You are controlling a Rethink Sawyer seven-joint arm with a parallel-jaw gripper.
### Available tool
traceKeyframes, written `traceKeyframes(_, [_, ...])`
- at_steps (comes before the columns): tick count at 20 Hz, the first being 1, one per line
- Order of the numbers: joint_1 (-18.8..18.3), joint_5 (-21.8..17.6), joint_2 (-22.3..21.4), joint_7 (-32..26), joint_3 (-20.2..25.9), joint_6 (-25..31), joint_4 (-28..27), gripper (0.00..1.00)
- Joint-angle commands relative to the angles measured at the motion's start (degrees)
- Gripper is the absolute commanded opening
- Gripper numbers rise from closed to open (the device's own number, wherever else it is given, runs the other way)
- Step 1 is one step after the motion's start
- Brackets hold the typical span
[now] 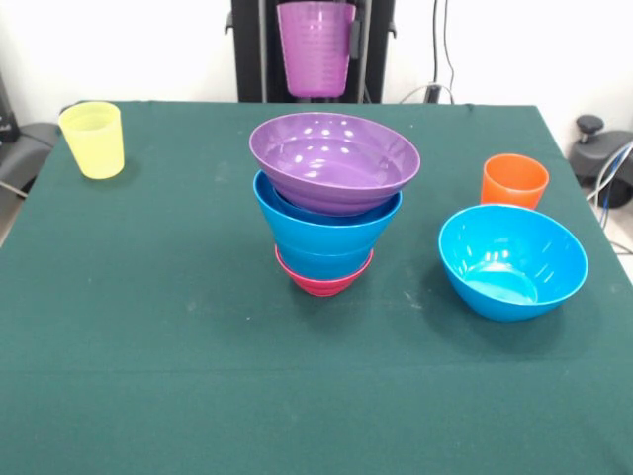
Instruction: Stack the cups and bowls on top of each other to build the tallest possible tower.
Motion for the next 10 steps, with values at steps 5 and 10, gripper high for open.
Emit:
traceKeyframes(5, [-0.90,-7.60,10.94,0.57,0.13,-7.10,-4.80,0.00])
traceKeyframes(10, [-0.84,-8.78,13.42,0.90,-0.27,-8.64,-6.53,0.00])
